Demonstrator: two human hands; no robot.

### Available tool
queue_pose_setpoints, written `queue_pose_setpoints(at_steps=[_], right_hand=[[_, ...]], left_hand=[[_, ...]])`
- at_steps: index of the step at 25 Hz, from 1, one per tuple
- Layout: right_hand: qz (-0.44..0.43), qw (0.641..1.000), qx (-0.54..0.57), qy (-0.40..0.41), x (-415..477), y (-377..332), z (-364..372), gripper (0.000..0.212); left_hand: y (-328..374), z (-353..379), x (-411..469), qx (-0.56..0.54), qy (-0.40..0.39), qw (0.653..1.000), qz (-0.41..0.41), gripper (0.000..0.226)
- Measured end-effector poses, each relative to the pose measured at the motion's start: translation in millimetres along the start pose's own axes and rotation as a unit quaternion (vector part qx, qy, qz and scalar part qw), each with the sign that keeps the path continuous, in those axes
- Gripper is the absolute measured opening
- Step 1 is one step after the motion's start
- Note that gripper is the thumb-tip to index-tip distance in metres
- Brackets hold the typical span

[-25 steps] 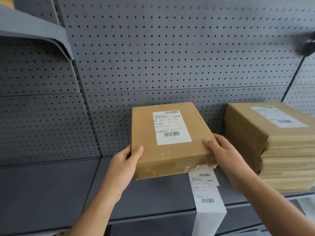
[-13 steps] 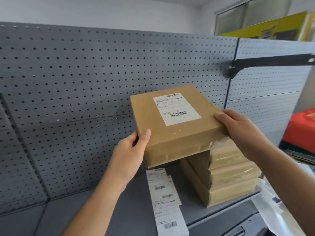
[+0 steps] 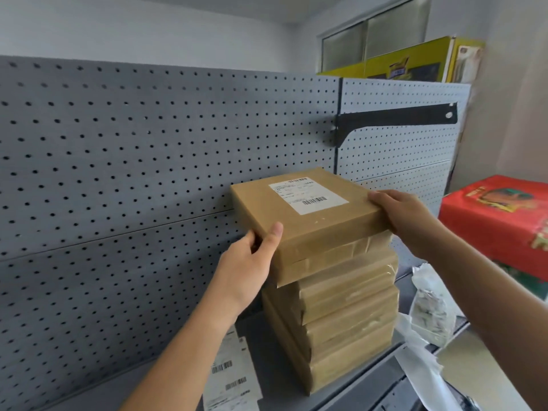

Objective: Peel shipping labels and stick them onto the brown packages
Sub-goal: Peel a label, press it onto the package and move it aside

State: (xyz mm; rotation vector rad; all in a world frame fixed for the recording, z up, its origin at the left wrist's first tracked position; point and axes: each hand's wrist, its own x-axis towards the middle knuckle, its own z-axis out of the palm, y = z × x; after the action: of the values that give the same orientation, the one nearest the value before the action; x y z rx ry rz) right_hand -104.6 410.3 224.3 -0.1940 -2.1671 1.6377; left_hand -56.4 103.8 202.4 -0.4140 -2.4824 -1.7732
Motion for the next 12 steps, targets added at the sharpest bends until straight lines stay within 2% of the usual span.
queue_pose_setpoints(at_steps=[7,12], right_hand=[[0.036,0.999,-0.018,-0.019,25.2,35.6,-10.0,0.029],[0.029,0.999,-0.024,-0.028,26.8,42.8,-12.1,0.029]], left_hand=[[-15.4,31.9,20.0,0.049,-0.02,0.999,0.005,0.103],[-20.6,40.5,20.7,0.067,0.01,0.998,0.004,0.105]])
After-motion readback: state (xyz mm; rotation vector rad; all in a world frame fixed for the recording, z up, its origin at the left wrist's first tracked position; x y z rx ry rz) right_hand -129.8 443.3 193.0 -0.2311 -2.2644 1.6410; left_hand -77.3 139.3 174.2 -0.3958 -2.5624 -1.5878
